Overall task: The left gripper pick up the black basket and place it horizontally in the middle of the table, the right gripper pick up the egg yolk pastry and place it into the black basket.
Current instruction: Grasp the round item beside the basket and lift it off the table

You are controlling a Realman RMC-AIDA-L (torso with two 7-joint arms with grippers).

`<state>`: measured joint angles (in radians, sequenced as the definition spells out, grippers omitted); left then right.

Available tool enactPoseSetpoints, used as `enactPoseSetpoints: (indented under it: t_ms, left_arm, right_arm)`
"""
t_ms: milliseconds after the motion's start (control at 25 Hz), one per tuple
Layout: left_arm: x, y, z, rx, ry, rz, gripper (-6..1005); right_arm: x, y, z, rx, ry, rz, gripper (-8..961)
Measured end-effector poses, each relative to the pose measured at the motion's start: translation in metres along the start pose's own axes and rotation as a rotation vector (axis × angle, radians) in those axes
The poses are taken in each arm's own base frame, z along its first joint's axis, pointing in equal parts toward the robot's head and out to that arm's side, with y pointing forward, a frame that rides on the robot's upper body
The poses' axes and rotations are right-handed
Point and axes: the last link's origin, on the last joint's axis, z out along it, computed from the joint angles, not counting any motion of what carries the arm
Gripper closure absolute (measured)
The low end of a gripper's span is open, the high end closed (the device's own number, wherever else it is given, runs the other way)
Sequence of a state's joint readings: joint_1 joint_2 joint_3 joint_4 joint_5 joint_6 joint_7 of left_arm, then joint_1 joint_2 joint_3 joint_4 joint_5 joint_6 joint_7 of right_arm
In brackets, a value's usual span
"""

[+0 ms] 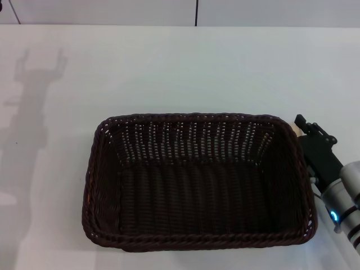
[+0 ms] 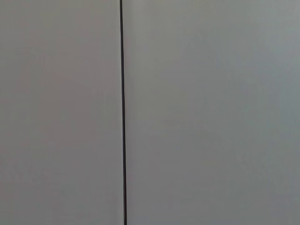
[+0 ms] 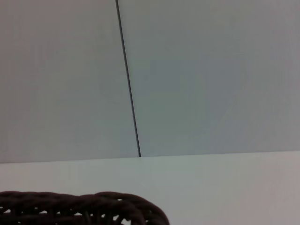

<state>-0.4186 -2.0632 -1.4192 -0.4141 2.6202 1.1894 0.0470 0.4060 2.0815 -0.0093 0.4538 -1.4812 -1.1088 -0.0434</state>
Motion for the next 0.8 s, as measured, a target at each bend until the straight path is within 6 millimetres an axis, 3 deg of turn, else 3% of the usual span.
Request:
enactPoseSetpoints:
  t_ms: [560, 800]
  left_arm:
    - [0.0006, 0.0032, 0.0014, -0.017, 0.002, 0.003, 183]
    - [0.0006, 0.0038, 0.0014, -0.021, 0.003, 0.005, 183]
  right_arm:
    - [-0.0031, -0.0036, -0.0074, 0.021, -0.046, 0.000, 862]
    - [-0.0036, -0.0059, -0.0100, 0.036, -0.059, 0.006, 930]
